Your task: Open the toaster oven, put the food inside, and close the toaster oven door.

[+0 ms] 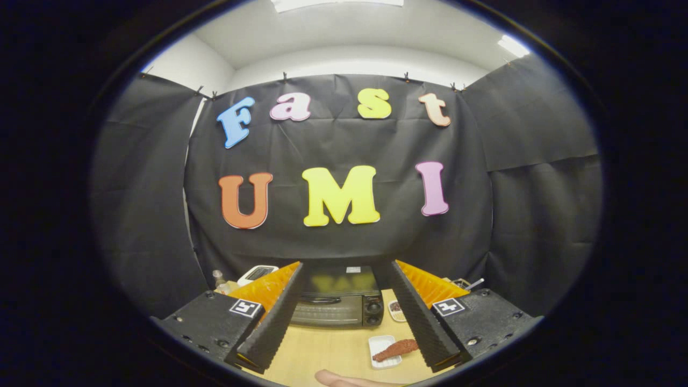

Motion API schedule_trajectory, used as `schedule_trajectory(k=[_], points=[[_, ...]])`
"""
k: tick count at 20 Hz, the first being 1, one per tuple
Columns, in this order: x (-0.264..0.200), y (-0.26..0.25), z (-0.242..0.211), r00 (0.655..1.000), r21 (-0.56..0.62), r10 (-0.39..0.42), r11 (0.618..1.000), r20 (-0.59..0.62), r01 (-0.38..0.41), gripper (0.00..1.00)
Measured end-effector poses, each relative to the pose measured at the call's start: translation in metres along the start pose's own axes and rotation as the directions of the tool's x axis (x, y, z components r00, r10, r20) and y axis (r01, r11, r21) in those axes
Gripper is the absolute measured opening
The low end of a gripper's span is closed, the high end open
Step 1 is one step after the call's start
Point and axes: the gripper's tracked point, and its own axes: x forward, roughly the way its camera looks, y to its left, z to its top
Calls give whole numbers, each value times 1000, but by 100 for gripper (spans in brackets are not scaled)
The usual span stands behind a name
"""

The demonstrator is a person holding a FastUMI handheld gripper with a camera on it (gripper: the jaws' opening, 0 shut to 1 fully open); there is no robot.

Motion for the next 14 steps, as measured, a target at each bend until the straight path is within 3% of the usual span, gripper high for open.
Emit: schedule_trajectory(k=[7,14], points=[[110,31,-43,997,-10,61,998,-45,-62,100],[209,57,-132,958,-128,25,990,-286,-65,100]])
